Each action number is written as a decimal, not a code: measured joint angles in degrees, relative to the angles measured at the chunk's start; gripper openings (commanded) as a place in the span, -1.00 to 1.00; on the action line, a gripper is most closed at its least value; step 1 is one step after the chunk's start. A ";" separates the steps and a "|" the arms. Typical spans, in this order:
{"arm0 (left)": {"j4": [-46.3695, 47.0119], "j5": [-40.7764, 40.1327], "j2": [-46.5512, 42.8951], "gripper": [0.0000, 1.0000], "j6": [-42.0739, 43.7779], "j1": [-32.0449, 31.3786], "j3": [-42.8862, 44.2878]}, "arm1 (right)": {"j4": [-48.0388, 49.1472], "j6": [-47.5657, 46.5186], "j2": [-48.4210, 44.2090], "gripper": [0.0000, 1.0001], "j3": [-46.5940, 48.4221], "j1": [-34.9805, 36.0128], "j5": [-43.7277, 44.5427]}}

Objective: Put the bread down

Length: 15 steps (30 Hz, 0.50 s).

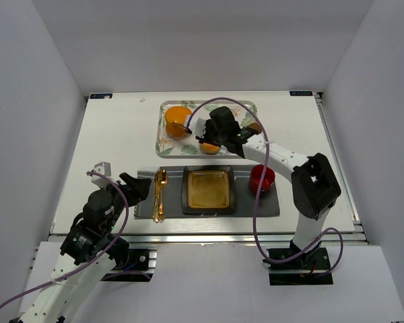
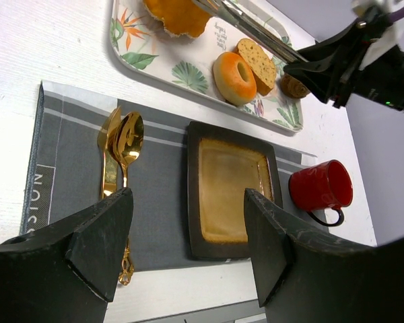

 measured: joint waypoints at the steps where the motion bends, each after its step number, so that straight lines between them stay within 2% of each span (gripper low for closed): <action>1: 0.00 -0.02 0.00 0.52 0.00 0.00 0.09 | -0.35 0.83 -0.61 -0.82 0.00 -0.24 -0.50; 8: 0.00 -0.11 0.00 0.52 0.00 0.00 0.68 | -2.32 5.40 -9.07 -0.84 -0.85 -2.40 -5.62; 15: 0.02 -0.09 0.02 0.52 0.00 0.00 0.83 | -4.48 7.48 -21.90 -0.85 -9.11 -3.45 -11.28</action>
